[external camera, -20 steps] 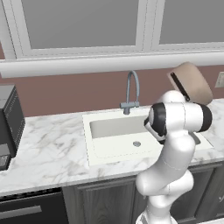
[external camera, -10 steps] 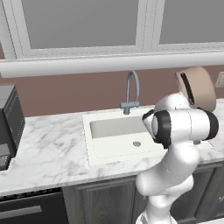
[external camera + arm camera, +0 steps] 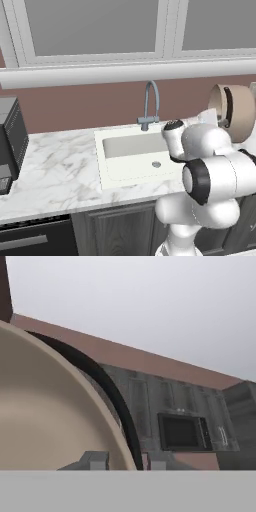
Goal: Dump the sweet potato from the pot into the sink. Then turn on the water and wash the sweet potato. Then turn off the water and put the sweet potato back in the pot.
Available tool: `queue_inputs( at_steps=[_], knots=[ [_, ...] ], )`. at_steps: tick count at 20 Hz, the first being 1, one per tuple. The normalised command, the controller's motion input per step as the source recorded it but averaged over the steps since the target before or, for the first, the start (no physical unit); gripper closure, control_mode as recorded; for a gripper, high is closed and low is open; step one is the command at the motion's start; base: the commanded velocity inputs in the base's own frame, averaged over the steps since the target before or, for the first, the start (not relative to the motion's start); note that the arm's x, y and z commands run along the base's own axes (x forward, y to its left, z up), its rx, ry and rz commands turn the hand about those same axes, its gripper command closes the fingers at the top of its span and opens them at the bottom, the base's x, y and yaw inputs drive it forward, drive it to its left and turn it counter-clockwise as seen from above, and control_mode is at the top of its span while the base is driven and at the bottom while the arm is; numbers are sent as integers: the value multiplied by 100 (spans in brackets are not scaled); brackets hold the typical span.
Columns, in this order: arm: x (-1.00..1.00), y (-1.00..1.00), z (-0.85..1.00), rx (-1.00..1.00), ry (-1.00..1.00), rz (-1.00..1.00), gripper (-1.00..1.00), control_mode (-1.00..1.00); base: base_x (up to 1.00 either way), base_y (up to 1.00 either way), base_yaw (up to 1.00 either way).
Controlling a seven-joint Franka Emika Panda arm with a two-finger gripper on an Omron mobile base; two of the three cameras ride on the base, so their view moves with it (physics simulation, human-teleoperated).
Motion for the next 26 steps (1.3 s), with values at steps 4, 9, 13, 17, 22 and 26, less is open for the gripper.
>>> queue_inputs(
  at_steps=[4, 9, 13, 17, 22, 26],
  knots=[
    [-61, 0, 19, 32, -6, 2, 100, -100, 0, 0, 0],
    [-33, 31, 7, 31, -1, 7, 100, -100, 0, 0, 0],
    [-13, 64, 0, 29, 0, 15, 100, -100, 0, 0, 0],
    [-17, 72, 0, 28, 0, 17, 100, -100, 0, 0, 0],
    [-22, 74, 0, 26, 0, 18, 100, -100, 0, 0, 0],
    [-18, 75, 0, 25, 0, 18, 100, -100, 0, 0, 0]
  ],
)
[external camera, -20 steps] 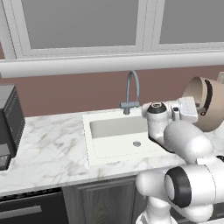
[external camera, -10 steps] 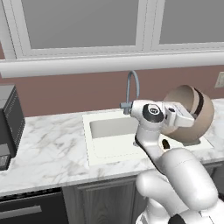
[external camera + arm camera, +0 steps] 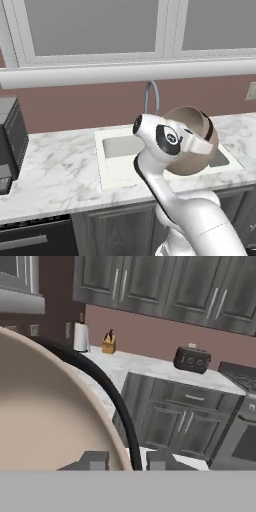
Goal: Dump the sweet potato from the pot into the sink. Then turn on the water and wash the sweet potato. Then turn off the water and put the sweet potato back in the pot.
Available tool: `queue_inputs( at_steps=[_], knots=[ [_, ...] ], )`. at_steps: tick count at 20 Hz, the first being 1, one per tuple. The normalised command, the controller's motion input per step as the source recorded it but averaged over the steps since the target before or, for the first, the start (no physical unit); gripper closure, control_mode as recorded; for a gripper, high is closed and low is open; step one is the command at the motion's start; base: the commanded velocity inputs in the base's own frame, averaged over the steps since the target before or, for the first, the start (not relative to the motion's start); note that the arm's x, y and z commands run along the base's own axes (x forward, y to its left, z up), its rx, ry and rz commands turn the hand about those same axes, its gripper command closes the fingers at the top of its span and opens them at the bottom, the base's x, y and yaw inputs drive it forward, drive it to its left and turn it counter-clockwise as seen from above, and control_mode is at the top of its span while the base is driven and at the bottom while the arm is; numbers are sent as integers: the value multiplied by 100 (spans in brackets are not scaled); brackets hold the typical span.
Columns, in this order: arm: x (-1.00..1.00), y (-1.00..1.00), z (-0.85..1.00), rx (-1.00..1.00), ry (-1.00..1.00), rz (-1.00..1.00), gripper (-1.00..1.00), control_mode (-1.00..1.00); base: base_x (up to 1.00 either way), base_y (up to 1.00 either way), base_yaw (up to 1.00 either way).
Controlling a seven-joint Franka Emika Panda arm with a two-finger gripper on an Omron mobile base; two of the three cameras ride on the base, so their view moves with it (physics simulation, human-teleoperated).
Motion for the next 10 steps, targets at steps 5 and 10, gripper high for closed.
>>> queue_inputs(
  at_steps=[5, 10],
  knots=[
    [-2, 75, 0, 25, 0, 20, 100, -100, 0, 0, 0],
    [8, 67, -3, 24, 1, 24, 100, -100, 0, 0, 0]
  ],
)
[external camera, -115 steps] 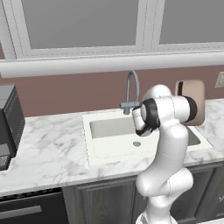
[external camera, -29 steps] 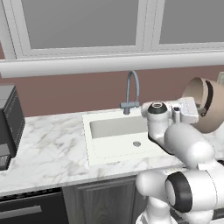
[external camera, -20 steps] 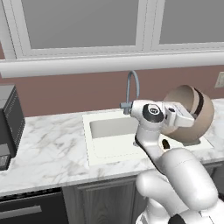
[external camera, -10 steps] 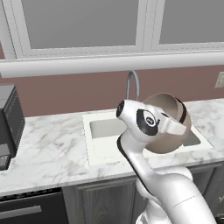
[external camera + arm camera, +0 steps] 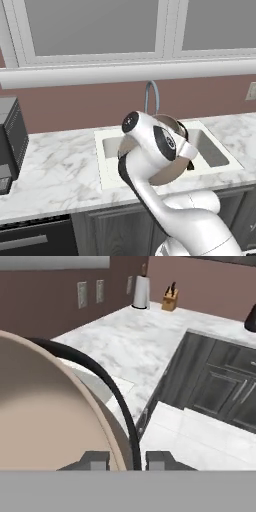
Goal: Dump the sweet potato from the pot into the sink. Then turn on the water and wash the sweet potato. Then turn off the water and put the sweet potato back in the pot.
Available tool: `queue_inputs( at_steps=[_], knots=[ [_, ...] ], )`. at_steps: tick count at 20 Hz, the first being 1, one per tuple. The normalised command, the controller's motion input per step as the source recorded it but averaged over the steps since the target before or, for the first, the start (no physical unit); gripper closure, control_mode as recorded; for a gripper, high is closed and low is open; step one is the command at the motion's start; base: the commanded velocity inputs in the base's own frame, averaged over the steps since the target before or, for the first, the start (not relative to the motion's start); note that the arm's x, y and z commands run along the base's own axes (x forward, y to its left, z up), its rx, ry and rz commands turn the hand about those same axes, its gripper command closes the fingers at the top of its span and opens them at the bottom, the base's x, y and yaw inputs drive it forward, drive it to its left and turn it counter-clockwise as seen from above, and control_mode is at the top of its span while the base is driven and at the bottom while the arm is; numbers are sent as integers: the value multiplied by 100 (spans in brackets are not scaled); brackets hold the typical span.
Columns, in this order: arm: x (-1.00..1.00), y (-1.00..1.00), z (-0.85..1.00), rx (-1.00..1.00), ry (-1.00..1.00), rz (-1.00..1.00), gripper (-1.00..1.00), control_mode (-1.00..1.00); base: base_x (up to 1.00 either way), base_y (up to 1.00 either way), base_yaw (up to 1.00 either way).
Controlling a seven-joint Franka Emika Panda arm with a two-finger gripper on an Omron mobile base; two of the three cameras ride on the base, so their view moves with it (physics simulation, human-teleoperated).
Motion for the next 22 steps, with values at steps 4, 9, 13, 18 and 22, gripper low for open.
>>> queue_inputs(
  at_steps=[4, 9, 13, 18, 22],
  knots=[
    [37, 63, -4, 24, 2, 23, 100, -100, 0, 0, 0],
    [45, 62, -13, 22, 0, 22, 100, -100, 0, 0, 0],
    [48, 56, -27, 16, 0, 19, 100, -100, 0, 0, 0],
    [62, 54, -49, 5, 0, 13, 100, -100, 0, 0, 0],
    [53, 60, -59, 0, 0, 6, 100, -100, 0, 0, 0]
  ],
)
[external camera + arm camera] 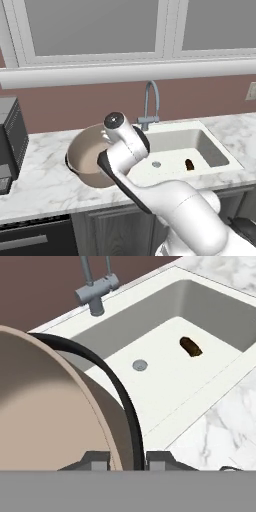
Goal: Dump the sweet potato from the pot into the sink. Then turn on the water and wash the sweet potato. Then turn off the water and put the sweet potato back in the pot.
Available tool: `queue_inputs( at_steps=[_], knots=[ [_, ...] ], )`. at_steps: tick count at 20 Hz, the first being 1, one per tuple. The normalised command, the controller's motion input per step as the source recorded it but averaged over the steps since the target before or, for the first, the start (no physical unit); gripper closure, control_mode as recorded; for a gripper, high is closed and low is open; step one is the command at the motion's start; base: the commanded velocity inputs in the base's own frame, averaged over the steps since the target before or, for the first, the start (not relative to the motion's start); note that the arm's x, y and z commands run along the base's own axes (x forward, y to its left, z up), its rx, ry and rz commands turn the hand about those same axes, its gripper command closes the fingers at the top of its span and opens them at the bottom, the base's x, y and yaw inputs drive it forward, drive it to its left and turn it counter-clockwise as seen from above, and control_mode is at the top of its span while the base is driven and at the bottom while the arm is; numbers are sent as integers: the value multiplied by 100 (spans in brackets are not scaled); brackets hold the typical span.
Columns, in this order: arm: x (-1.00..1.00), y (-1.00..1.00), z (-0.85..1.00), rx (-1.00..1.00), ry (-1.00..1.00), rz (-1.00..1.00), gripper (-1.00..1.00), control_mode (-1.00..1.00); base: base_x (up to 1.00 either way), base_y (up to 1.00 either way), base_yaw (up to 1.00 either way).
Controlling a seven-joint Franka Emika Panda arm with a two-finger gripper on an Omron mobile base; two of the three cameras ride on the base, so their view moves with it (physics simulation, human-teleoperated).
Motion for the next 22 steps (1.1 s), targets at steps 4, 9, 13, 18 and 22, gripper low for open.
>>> queue_inputs(
  at_steps=[4, 9, 13, 18, 22],
  knots=[
    [45, 56, -49, 0, 0, 4, 100, -100, 0, 0, 0],
    [40, 49, -28, 2, 0, 3, 100, -100, 0, 0, 0],
    [48, 44, -14, 6, 2, 3, 100, -100, 0, 0, 0],
    [46, 40, -7, 7, 5, 3, 100, -100, 0, 0, 0],
    [40, 41, -1, 8, 9, 3, 100, -100, 0, 0, 0]
  ],
)
